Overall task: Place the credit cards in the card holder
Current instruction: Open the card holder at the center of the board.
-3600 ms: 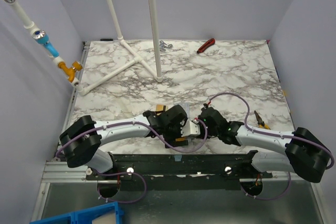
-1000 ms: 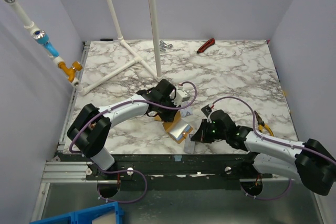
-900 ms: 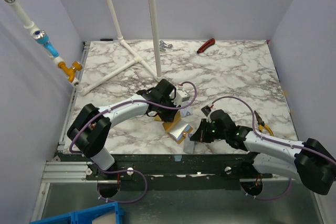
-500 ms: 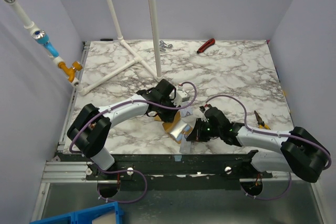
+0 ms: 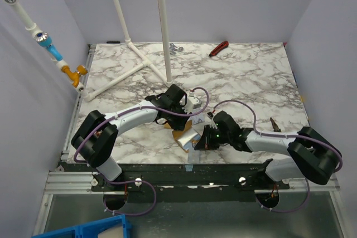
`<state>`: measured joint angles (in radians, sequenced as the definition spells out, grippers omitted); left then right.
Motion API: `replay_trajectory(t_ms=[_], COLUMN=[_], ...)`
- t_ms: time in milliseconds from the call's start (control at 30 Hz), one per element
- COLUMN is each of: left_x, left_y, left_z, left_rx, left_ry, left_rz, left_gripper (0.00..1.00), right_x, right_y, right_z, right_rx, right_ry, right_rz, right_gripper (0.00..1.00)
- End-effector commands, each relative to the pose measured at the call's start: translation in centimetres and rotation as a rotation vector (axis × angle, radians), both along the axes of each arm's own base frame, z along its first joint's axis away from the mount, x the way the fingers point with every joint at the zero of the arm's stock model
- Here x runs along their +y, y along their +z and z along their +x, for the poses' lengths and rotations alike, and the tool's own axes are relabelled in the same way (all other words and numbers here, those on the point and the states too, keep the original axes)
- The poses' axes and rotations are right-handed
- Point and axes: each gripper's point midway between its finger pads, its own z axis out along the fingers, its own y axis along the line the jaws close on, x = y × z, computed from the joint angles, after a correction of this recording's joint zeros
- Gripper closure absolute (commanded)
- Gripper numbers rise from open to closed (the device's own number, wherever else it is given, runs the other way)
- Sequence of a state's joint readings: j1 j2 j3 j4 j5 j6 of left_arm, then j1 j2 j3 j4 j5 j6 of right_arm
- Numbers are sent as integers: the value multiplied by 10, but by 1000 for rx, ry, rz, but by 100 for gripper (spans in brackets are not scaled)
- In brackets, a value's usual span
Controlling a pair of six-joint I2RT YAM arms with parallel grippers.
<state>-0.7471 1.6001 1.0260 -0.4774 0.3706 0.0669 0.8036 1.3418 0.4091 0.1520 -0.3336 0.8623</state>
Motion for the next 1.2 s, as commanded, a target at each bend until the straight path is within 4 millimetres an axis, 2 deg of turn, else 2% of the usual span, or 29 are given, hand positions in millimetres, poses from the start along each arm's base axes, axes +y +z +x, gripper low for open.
replay_trajectory(t_ms=[0,267,467,600,733,800,967,1167], left_x=[-2,-2,0,-1,-1,-1,-1,1], left_y=[8,11,14,14,18,19,22,24], left_z=[-5,-11,-15,-18,-24,-26,-28,-28], left_rx=[15,48,89,146,224,250,314,339], left_ry=[-31,-46,-52,-62,-86,-96,-107,-129], left_rz=[-16,-17,-28,-41,-77,-96,-140,-149], left_gripper=[86,87,87,78,59,55,50,49], right_x=[2,9,16,25,35,37,41,45], right_y=[-4,5,26,41,49,49,47,55], right_z=[5,20,26,27,28,28,27,31], right_rx=[-11,-36,-100,-126,-133,-128,-115,-134], right_ry=[21,12,21,53,86,98,113,112], right_rz=[-24,15,89,153,195,203,216,231], right_gripper=[99,99,99,99,99,99,99,99])
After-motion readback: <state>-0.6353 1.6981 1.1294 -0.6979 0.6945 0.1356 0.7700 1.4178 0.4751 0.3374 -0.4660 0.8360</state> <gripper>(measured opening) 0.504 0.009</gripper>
